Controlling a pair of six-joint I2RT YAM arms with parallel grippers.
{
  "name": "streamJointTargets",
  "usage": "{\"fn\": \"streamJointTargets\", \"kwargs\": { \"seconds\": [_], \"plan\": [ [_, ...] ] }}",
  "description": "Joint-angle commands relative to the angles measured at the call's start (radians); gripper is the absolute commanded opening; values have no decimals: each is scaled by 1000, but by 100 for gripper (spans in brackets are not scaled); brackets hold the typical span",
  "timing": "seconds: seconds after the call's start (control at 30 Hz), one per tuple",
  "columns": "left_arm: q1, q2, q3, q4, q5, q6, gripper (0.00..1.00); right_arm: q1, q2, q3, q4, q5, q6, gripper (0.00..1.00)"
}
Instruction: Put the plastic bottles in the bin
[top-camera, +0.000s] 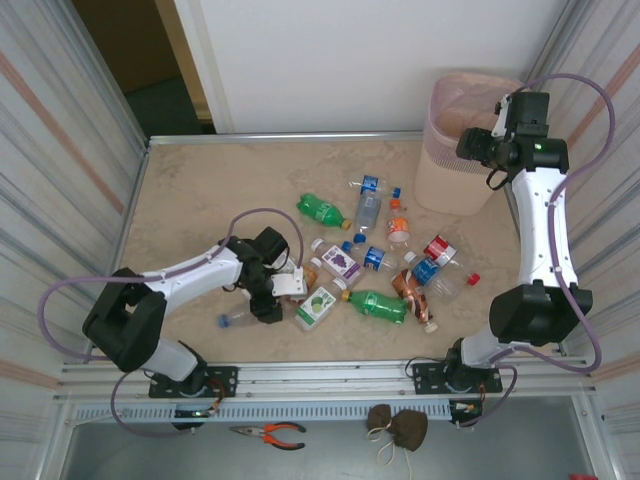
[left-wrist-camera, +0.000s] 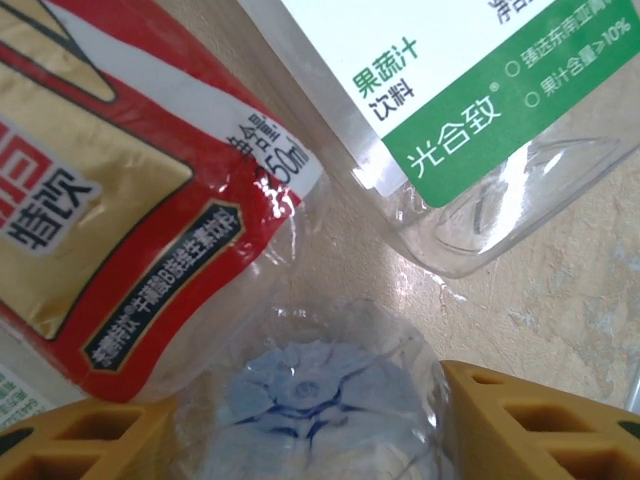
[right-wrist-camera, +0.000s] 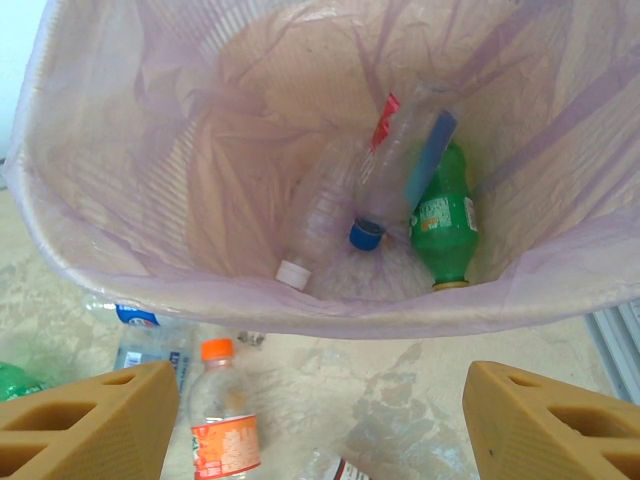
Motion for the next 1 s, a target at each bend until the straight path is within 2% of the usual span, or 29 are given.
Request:
{"fn": "streamJointTargets", "kwargs": {
  "seconds": [0.0, 0.3, 0.43, 0.77, 0.9, 0.97],
  "plan": [
    [-6, 9, 4, -27, 14, 10, 55, -4, -42, -6, 9, -19, 21, 74],
    [-6, -47, 36, -68, 29, -12, 52, -1, -78, -16, -2, -34, 21, 73],
    [6, -127, 54, -84, 83, -18, 51, 5, -124, -62, 28, -82, 21, 73],
    [51, -308, 153, -20, 252, -82, 50, 58, -306, -243, 239, -281, 20, 73],
    [88, -336, 218, 61, 318, -152, 50, 110, -387, -351, 373, -412, -11, 74],
    [106, -357, 222, 152, 372, -210, 50, 157, -428, -407, 439, -464, -42, 75]
  ]
}}
